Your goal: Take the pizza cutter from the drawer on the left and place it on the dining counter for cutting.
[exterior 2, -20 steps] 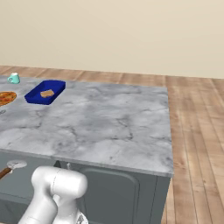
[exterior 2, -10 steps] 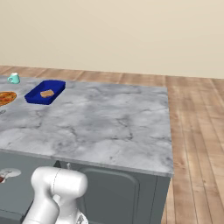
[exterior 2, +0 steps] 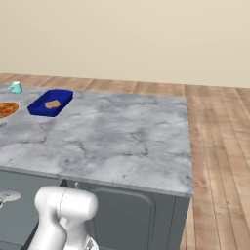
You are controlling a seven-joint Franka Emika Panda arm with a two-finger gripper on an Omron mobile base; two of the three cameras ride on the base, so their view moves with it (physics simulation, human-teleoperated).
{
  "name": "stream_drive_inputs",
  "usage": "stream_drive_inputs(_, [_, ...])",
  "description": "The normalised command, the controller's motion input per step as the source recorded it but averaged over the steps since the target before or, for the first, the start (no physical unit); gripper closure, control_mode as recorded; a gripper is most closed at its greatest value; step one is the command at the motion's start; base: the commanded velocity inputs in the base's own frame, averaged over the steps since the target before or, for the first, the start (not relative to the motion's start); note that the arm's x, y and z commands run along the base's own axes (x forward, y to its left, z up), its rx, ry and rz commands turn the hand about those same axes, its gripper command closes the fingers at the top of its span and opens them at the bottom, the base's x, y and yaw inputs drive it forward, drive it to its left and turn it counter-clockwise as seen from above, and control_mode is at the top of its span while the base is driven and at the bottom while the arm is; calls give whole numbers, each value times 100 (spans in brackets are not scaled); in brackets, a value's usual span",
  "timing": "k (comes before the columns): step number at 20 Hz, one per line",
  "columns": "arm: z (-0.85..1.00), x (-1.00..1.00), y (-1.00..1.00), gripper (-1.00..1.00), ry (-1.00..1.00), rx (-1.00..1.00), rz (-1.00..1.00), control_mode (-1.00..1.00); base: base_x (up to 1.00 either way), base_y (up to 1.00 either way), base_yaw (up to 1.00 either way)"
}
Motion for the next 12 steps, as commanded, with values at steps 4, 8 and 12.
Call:
stream_drive_inputs(4, [0, 0, 0, 100, 0, 0, 0, -100, 0, 0, 0])
stream_drive_inputs(8, [0, 0, 0, -100, 0, 0, 0, -100, 0, 0, 0])
stream_drive_inputs(12, [0, 0, 0, -100, 0, 0, 0, -100, 0, 0, 0])
